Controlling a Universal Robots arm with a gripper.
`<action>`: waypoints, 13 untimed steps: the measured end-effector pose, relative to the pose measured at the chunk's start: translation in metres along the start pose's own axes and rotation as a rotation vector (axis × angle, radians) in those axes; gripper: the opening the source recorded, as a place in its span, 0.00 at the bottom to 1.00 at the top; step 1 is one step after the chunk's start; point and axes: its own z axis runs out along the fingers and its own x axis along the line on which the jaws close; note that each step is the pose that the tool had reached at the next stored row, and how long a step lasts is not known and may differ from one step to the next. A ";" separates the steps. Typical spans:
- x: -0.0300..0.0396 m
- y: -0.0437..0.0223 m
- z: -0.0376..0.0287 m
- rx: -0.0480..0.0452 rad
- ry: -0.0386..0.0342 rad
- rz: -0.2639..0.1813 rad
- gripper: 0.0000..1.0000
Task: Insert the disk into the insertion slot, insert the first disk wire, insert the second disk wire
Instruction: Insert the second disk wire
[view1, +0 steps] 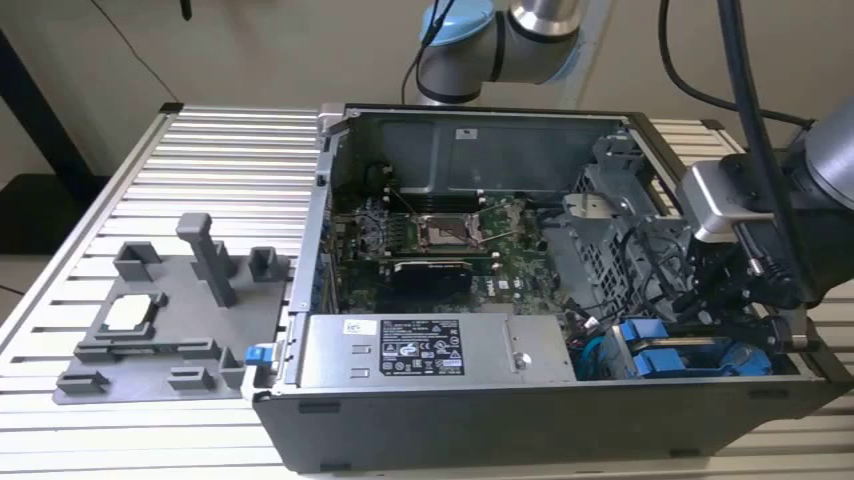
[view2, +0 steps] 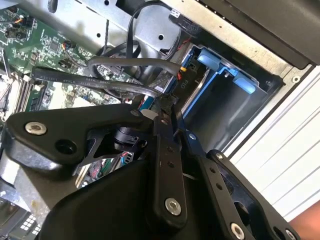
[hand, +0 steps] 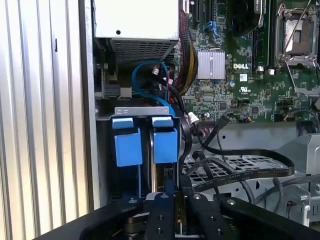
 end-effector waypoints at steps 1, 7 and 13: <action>0.0000 0.0001 0.0000 0.0001 0.0001 0.001 0.16; 0.0003 0.0002 0.0013 0.0005 0.0013 0.002 0.16; 0.0009 0.0003 0.0048 0.0006 0.0024 0.003 0.16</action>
